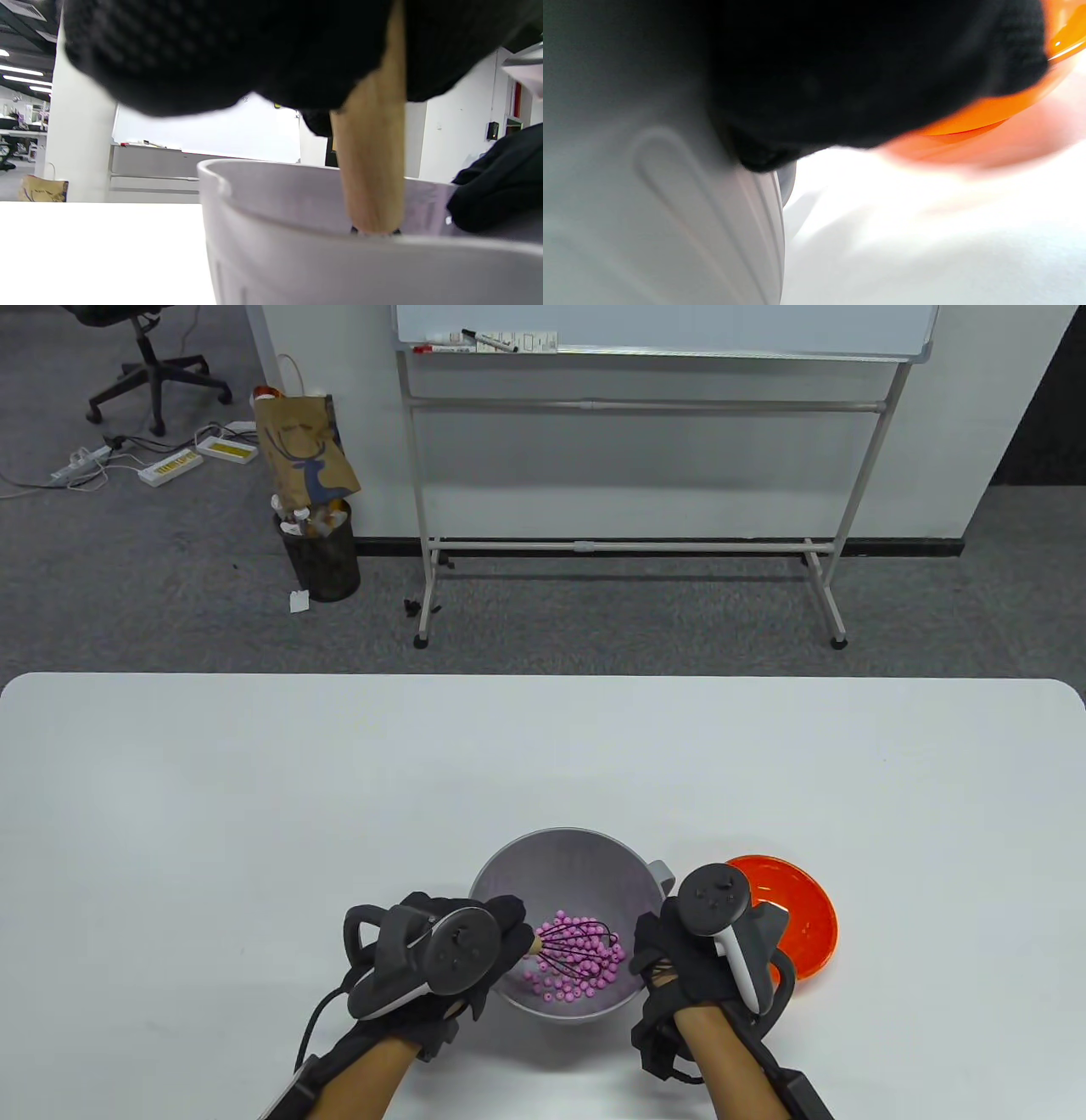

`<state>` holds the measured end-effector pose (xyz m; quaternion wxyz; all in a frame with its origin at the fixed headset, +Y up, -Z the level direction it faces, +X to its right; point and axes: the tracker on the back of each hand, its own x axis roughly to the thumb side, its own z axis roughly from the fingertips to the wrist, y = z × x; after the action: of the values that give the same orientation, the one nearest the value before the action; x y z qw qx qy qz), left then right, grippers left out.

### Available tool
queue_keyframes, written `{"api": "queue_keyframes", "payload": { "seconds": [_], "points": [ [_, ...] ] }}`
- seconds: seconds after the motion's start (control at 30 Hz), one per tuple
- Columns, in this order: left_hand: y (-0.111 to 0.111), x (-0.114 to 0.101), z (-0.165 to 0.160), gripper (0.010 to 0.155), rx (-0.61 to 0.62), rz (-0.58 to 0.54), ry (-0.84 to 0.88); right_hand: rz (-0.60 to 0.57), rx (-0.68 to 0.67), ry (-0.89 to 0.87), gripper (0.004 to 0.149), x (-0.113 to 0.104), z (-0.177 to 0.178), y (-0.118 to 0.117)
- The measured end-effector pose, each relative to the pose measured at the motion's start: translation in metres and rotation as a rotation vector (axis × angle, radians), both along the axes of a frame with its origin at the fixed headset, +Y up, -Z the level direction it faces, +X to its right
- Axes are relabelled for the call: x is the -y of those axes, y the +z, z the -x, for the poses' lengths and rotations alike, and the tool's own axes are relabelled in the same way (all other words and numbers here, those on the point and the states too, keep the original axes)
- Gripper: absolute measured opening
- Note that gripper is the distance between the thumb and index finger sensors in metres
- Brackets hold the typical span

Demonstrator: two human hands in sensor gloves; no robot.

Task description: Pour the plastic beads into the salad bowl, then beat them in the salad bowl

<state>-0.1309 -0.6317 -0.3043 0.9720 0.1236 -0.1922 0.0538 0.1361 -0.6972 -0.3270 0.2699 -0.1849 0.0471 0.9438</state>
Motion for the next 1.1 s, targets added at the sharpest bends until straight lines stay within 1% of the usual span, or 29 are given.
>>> {"api": "queue_keyframes", "payload": {
  "seconds": [0.07, 0.17, 0.2, 0.3, 0.43, 0.47, 0.57, 0.67, 0.73, 0.8, 0.93, 0.97, 1.07, 1.1],
  "points": [
    [0.000, -0.001, 0.001, 0.046, -0.011, -0.030, -0.017, 0.000, -0.001, -0.001, 0.051, 0.000, 0.000, 0.000],
    [0.004, -0.010, 0.002, 0.046, -0.052, -0.126, -0.091, -0.001, -0.002, -0.001, 0.051, 0.000, 0.000, 0.000],
    [0.005, -0.012, 0.002, 0.046, -0.044, -0.131, -0.100, -0.001, -0.002, -0.001, 0.051, 0.000, 0.000, 0.000],
    [0.008, -0.016, -0.001, 0.041, -0.033, -0.094, -0.144, 0.000, -0.001, -0.001, 0.051, 0.000, 0.000, 0.000],
    [0.015, -0.025, -0.009, 0.041, -0.013, -0.018, -0.213, 0.001, -0.001, 0.000, 0.051, 0.000, 0.000, 0.000],
    [0.017, -0.029, -0.010, 0.041, 0.000, 0.021, -0.219, 0.001, -0.001, -0.001, 0.051, 0.000, 0.000, 0.000],
    [0.020, -0.035, -0.009, 0.041, 0.062, 0.112, -0.162, 0.002, -0.001, -0.001, 0.051, 0.000, 0.000, 0.000],
    [0.016, -0.029, -0.009, 0.041, 0.128, 0.179, -0.068, 0.002, 0.000, 0.001, 0.052, 0.000, 0.000, 0.000],
    [0.014, -0.024, -0.010, 0.041, 0.099, 0.142, -0.034, 0.002, 0.001, 0.004, 0.052, 0.000, 0.000, 0.000],
    [0.011, -0.019, -0.010, 0.041, 0.097, 0.138, -0.021, 0.001, 0.001, 0.004, 0.052, 0.000, 0.000, 0.000],
    [0.007, -0.007, -0.012, 0.043, 0.076, 0.095, -0.002, 0.002, 0.003, 0.006, 0.051, 0.000, 0.000, 0.000],
    [0.007, -0.006, -0.011, 0.044, 0.056, 0.051, 0.009, 0.002, 0.003, 0.006, 0.051, 0.000, 0.000, 0.000],
    [0.007, -0.003, -0.008, 0.048, 0.047, -0.049, 0.022, 0.001, 0.005, 0.005, 0.051, 0.000, 0.000, 0.000],
    [0.007, -0.003, -0.008, 0.048, 0.048, -0.061, 0.022, 0.001, 0.005, 0.004, 0.051, 0.000, 0.000, 0.000]
  ]
}}
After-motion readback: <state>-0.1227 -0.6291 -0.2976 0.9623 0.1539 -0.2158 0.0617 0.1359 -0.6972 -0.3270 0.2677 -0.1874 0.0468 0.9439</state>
